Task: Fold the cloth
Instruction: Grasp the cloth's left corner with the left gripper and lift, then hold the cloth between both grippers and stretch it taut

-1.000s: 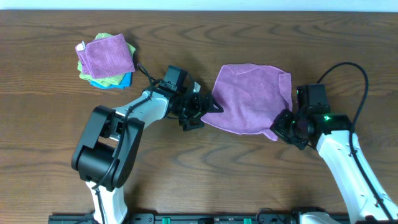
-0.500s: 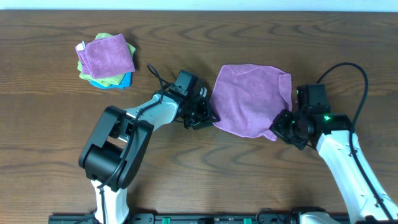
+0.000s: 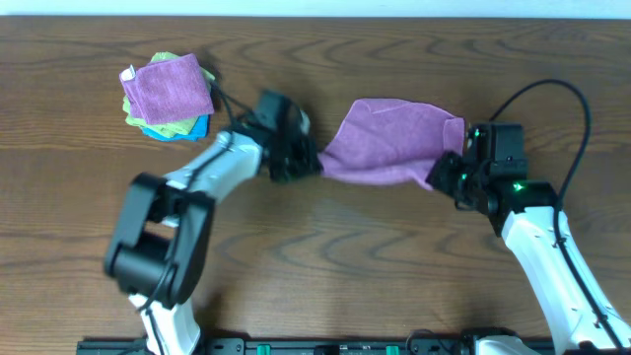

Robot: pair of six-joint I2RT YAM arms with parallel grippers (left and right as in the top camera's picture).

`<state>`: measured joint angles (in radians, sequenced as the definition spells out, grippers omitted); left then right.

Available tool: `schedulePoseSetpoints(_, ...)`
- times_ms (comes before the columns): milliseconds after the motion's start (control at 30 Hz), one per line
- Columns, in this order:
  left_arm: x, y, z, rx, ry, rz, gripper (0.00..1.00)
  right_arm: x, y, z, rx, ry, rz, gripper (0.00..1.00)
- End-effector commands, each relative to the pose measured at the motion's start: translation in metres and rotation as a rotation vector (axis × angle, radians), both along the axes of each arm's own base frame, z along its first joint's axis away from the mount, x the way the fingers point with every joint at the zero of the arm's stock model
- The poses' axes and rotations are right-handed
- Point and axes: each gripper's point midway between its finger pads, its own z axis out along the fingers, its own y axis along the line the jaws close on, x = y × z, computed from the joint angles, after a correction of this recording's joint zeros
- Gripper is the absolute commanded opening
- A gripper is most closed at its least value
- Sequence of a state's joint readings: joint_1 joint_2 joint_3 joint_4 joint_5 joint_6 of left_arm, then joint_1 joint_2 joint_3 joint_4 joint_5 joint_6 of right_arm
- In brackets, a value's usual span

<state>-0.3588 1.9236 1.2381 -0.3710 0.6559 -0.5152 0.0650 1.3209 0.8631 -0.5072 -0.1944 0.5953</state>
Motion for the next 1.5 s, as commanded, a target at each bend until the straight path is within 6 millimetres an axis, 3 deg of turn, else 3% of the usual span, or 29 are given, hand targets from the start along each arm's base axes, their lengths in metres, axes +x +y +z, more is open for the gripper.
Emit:
schedulePoseSetpoints(0,0.042,0.016,0.072,-0.003,-0.218,0.04,0.06,0.021,0.006,0.021,0.016,-0.122,0.034,0.01)
schedulePoseSetpoints(167,0.071,0.027,0.113,-0.013,-0.317,0.087,0.06,0.062,0.01,0.045,0.046,-0.27,0.03,0.01)
schedulePoseSetpoints(333,0.099,0.039,0.146,0.024,-0.429,0.151,0.06,0.125,0.014,0.073,0.037,-0.338,0.043,0.01)
schedulePoseSetpoints(400,0.103,0.041,0.153,0.024,-0.447,0.161,0.06,0.145,0.015,0.086,0.034,-0.352,0.048,0.01)
schedulePoseSetpoints(500,0.104,0.045,0.158,0.022,-0.446,0.167,0.06,0.156,0.016,0.099,0.019,-0.334,0.061,0.01)
schedulePoseSetpoints(633,0.093,0.055,0.148,0.072,-0.399,0.129,0.06,0.144,0.015,0.098,-0.013,-0.272,0.095,0.01)
schedulePoseSetpoints(800,0.06,0.063,0.124,0.143,-0.276,0.048,0.06,0.105,0.015,0.064,-0.02,-0.063,0.119,0.01)
schedulePoseSetpoints(967,0.028,0.062,0.112,0.144,-0.164,-0.037,0.06,0.065,0.012,0.04,-0.048,0.12,0.161,0.01)
schedulePoseSetpoints(1100,0.005,0.067,0.101,0.172,-0.072,-0.069,0.06,0.034,0.001,0.022,-0.107,0.26,0.157,0.02)
schedulePoseSetpoints(1233,-0.007,0.06,0.091,0.179,-0.037,-0.098,0.06,0.022,0.0,0.01,-0.109,0.309,0.17,0.01)
schedulePoseSetpoints(1367,-0.022,0.048,0.073,0.202,0.009,-0.111,0.06,0.022,0.0,0.009,-0.11,0.307,0.169,0.02)
schedulePoseSetpoints(1467,-0.033,0.046,0.043,0.223,0.062,-0.066,0.23,0.026,0.0,0.01,-0.11,0.294,0.168,0.01)
